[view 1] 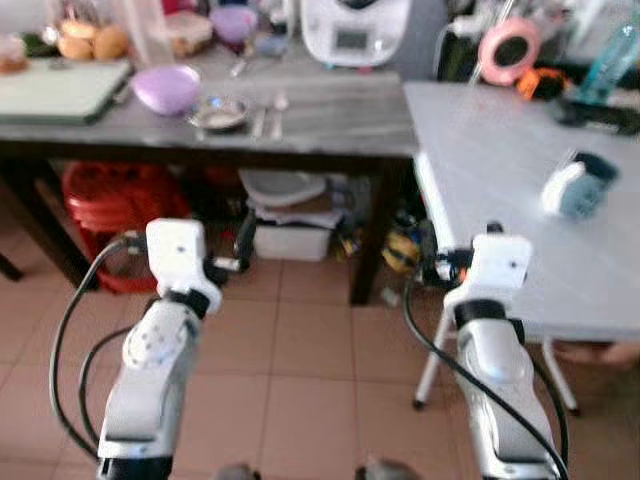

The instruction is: Setting the table

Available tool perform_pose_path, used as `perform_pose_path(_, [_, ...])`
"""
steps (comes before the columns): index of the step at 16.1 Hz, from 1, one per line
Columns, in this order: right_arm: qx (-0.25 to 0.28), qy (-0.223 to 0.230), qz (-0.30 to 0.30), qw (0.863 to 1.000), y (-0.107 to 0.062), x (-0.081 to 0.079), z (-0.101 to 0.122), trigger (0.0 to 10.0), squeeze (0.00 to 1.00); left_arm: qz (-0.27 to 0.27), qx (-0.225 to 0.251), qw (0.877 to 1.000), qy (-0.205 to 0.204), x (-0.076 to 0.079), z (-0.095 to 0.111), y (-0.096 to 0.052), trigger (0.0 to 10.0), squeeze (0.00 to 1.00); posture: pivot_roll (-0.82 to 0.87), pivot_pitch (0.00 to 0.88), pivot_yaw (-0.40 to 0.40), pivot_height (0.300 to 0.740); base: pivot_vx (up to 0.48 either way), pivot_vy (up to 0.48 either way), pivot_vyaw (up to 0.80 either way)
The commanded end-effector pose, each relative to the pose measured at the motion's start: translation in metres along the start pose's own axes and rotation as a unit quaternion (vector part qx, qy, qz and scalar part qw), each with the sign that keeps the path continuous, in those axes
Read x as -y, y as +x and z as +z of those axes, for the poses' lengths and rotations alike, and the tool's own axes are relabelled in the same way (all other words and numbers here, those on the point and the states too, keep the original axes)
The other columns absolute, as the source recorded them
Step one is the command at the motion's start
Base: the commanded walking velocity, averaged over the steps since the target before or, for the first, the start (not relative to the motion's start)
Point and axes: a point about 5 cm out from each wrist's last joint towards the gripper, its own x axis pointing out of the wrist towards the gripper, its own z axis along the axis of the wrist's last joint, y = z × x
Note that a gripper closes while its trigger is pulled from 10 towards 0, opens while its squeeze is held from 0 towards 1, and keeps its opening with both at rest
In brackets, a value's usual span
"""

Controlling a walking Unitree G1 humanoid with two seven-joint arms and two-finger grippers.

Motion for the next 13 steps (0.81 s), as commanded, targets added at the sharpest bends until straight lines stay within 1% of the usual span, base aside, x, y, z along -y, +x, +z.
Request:
perform_pose_path(1, [-0.005,-0.003,-0.008,1.000,0.0025,0.0060,-0.0012,10.0,0.00,-0.013,0.003,1.000,-0.001,0.0070,0.0022,0.0029,10.0,0.00,-0.03,0.000,0.020,0.740,0.000,-0.424,0.00])
perform_pose_path(8, [-0.004,-0.003,-0.009,1.000,0.0046,0.0073,-0.0009,10.0,0.00,-0.018,0.002,1.000,-0.002,0.0084,0.0017,0.0029,10.0,0.00,-0.03,0.000,0.019,0.740,0.000,-0.421,0.00])
perform_pose_path(13, [-0.005,-0.003,-0.008,1.000,0.0049,0.0063,-0.0008,10.0,0.00,-0.021,0.001,1.000,-0.002,0.0099,0.0010,0.0026,10.0,0.00,-0.03,0.000,0.018,0.740,0.247,-0.408,0.00])
